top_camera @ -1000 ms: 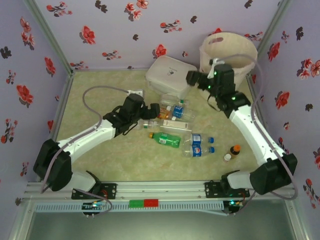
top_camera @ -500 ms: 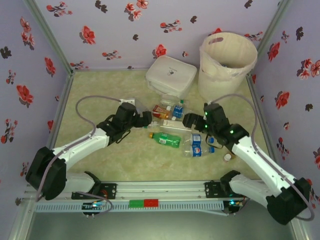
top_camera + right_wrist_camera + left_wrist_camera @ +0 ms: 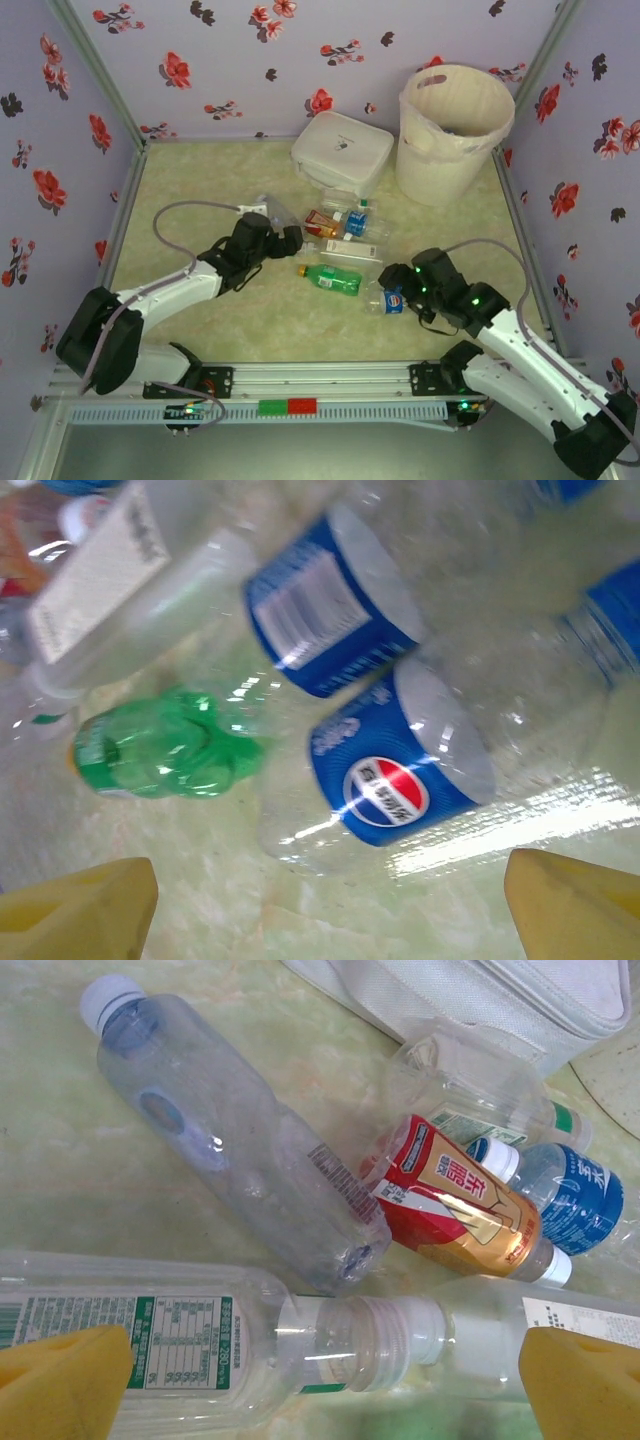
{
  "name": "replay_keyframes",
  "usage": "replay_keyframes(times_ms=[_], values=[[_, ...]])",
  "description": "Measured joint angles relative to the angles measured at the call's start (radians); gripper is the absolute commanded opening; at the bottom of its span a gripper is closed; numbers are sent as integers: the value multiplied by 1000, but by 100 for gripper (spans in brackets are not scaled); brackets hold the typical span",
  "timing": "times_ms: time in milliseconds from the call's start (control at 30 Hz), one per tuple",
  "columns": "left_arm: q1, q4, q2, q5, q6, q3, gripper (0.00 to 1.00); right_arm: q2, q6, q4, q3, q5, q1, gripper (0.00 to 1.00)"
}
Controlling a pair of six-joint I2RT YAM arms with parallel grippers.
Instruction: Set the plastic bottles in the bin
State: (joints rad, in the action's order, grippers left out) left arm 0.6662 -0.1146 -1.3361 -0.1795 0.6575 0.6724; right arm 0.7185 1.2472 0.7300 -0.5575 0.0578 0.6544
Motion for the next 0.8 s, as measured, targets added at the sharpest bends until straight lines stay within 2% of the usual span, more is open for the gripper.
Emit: replay_keyframes(times_ms=[367, 533, 700, 800], values=[[-23, -57, 35, 0, 42, -89, 100, -8, 284, -87, 149, 10, 14, 87], [-29, -54, 56, 1, 44, -101, 100, 86, 322, -166, 150, 13, 14, 87], [-39, -46, 93, 5, 44, -121, 100, 129, 327, -238, 151, 4, 14, 78], [-42, -45, 106, 5, 48, -135, 100, 146, 325, -264, 155, -10, 11, 77]])
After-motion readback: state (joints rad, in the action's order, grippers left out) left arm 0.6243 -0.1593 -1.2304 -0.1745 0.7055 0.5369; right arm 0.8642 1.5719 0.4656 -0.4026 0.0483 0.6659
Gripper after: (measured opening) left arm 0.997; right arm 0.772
